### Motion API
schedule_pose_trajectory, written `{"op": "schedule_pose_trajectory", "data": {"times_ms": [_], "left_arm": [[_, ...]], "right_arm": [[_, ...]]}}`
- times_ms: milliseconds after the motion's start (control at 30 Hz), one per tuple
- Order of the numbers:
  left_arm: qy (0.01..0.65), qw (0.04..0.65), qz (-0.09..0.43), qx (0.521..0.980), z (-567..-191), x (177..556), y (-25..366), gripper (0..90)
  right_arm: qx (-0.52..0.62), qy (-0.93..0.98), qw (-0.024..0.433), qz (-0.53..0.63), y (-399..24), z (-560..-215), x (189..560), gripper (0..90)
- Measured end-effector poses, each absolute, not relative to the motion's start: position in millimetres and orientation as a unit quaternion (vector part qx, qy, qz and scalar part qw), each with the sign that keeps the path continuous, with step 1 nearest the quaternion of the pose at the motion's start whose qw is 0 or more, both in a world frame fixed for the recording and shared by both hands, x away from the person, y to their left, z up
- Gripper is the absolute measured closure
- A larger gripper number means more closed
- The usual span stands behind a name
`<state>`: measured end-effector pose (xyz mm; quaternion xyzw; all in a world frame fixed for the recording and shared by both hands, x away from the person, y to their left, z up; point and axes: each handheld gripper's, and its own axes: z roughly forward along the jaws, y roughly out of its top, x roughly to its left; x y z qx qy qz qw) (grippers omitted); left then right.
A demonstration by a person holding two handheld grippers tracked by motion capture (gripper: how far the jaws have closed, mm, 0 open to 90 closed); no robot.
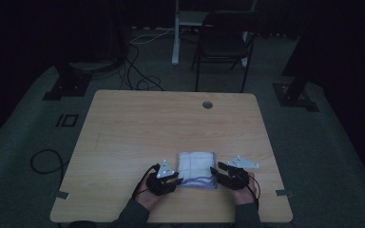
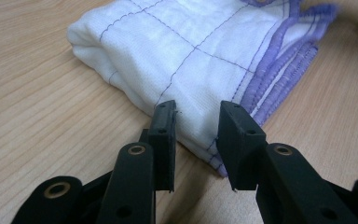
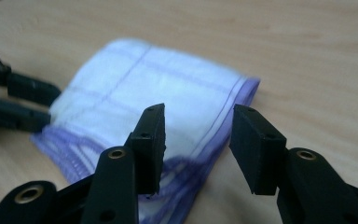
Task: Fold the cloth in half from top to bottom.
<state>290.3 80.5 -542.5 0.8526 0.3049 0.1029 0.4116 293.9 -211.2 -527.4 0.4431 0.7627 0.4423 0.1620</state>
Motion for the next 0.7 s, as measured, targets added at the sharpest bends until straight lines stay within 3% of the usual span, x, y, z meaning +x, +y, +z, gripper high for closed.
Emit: {"op": "schedule_pose_trajectory", "data": {"times_ms": [467,700], "left_arm": [[0.318,0.422,0.119,0.841,-536,291,96,65.3],[0.350,0.418,0.150,0.825,-532,301,116,64.4]], "right_arm": [[0.457,0.769,0.167,0.414,-218,-533,292,55.1],[0.484,0.749,0.193,0.410,-236,-532,299,56.2]]}}
